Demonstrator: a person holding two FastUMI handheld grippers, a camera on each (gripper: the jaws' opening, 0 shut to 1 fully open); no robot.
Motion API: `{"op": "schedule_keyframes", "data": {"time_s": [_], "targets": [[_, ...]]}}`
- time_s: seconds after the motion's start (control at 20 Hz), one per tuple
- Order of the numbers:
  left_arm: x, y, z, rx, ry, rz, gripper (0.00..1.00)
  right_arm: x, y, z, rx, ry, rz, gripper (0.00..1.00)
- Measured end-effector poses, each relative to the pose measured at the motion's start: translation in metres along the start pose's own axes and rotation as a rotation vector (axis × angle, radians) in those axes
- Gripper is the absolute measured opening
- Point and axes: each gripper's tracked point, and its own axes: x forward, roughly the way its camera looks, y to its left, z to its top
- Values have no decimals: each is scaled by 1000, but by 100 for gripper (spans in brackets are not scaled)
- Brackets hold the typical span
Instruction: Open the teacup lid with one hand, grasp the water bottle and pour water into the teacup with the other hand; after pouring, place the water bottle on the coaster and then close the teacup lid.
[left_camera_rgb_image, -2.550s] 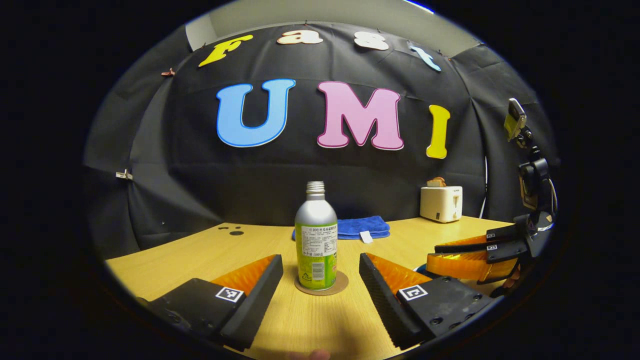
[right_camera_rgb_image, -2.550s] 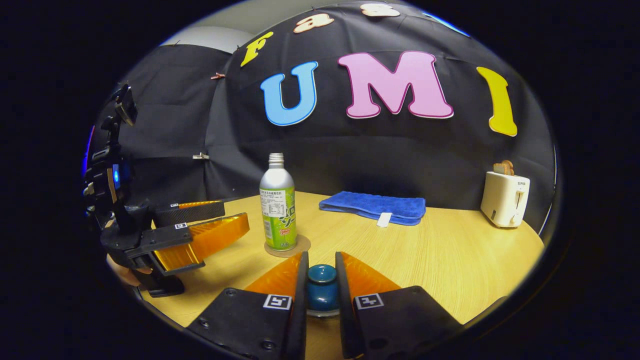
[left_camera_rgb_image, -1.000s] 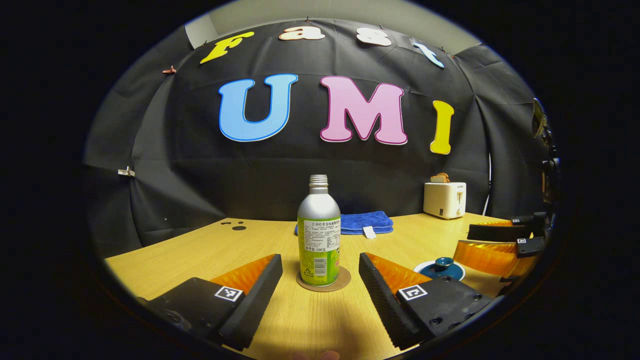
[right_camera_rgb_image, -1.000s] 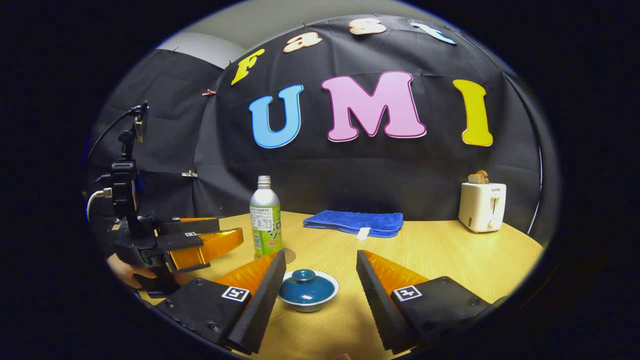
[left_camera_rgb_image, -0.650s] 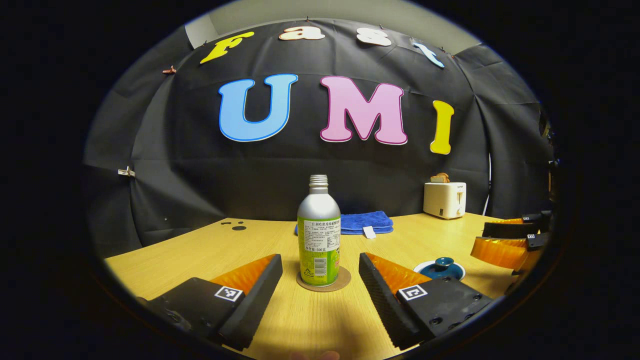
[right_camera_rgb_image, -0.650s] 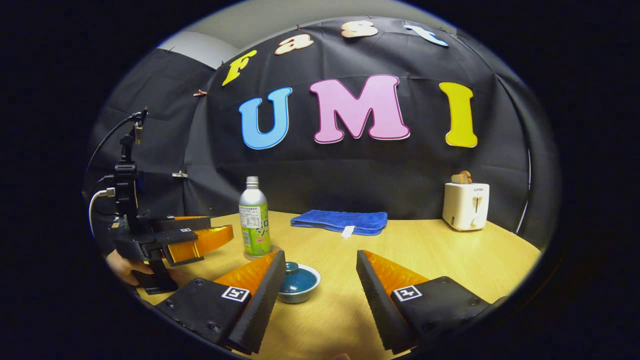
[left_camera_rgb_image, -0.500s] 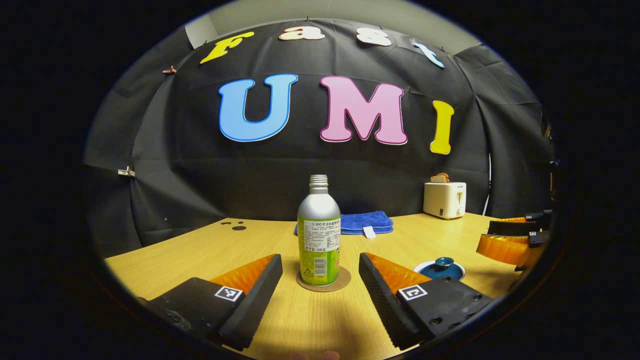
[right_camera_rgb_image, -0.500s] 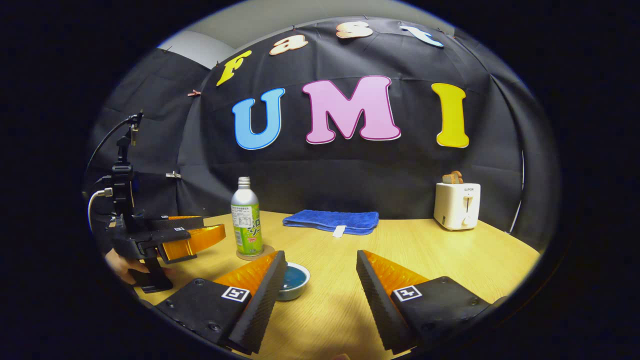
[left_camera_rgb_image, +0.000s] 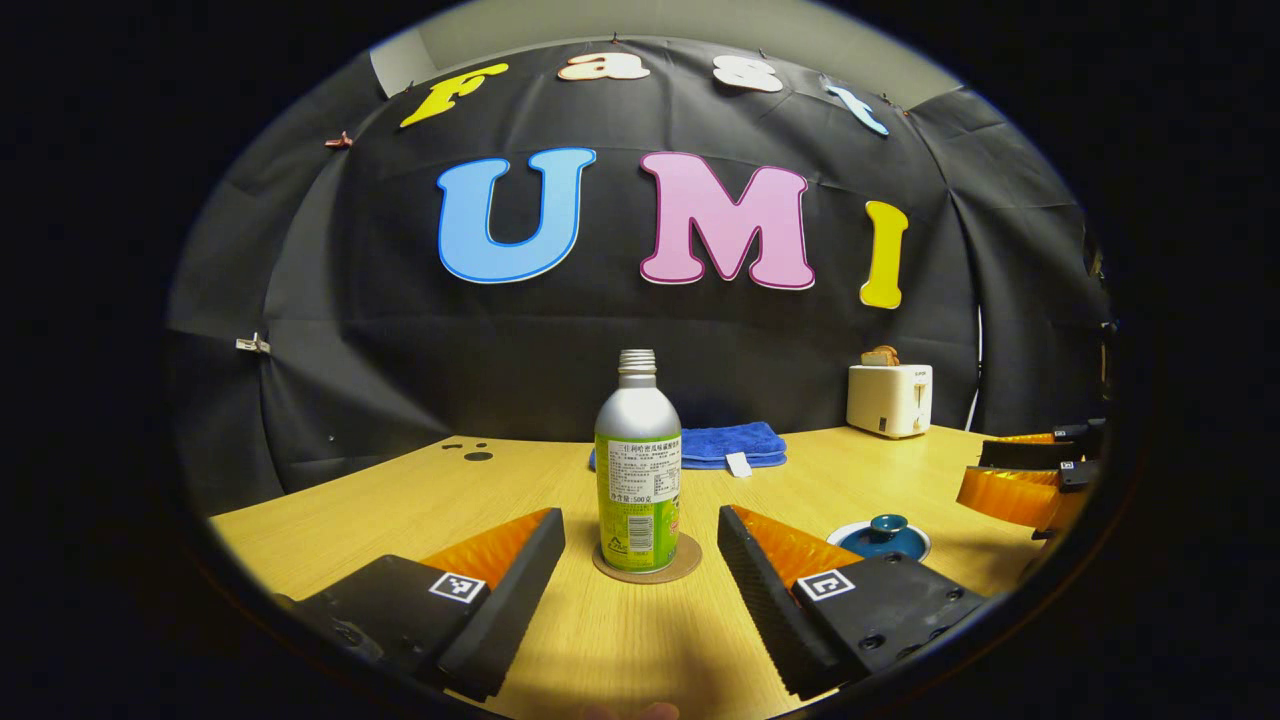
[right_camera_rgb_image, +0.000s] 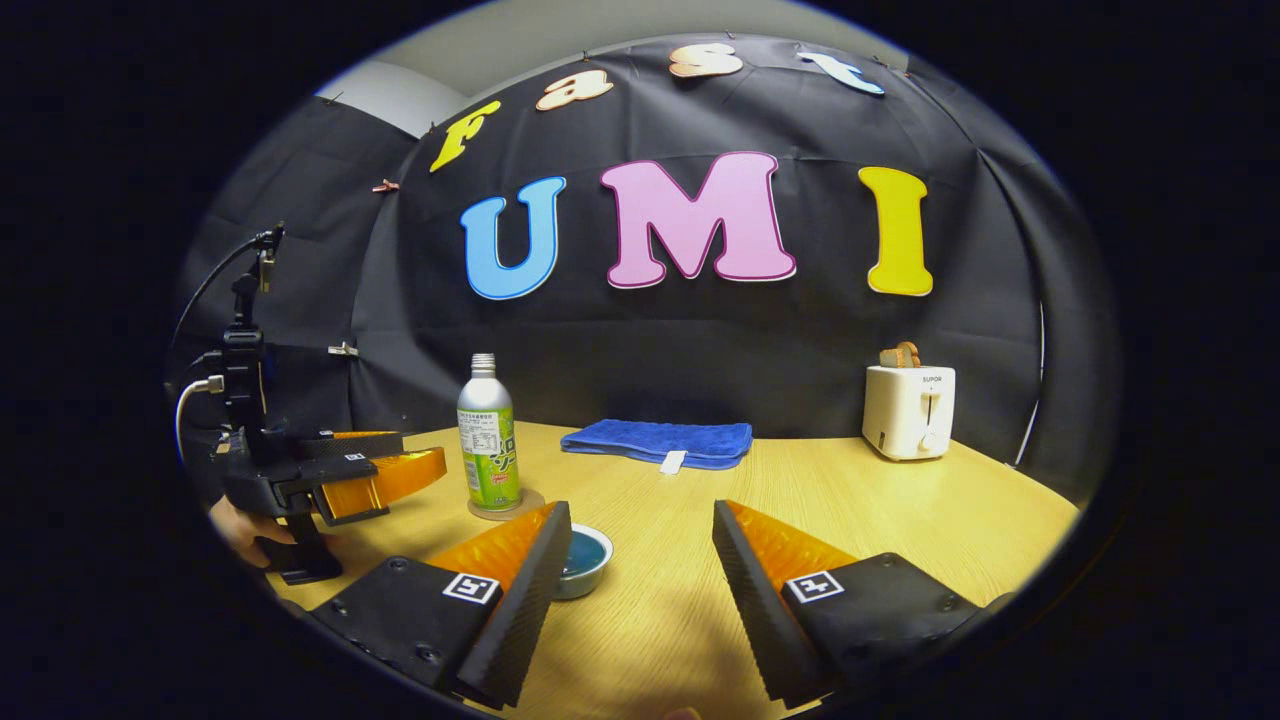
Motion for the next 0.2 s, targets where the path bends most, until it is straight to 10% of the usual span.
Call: {"op": "schedule_keyframes", "data": {"time_s": [0.2], "targets": [[0,0,0,0,0,0,98,0,1,0,0,0,0,88]]}}
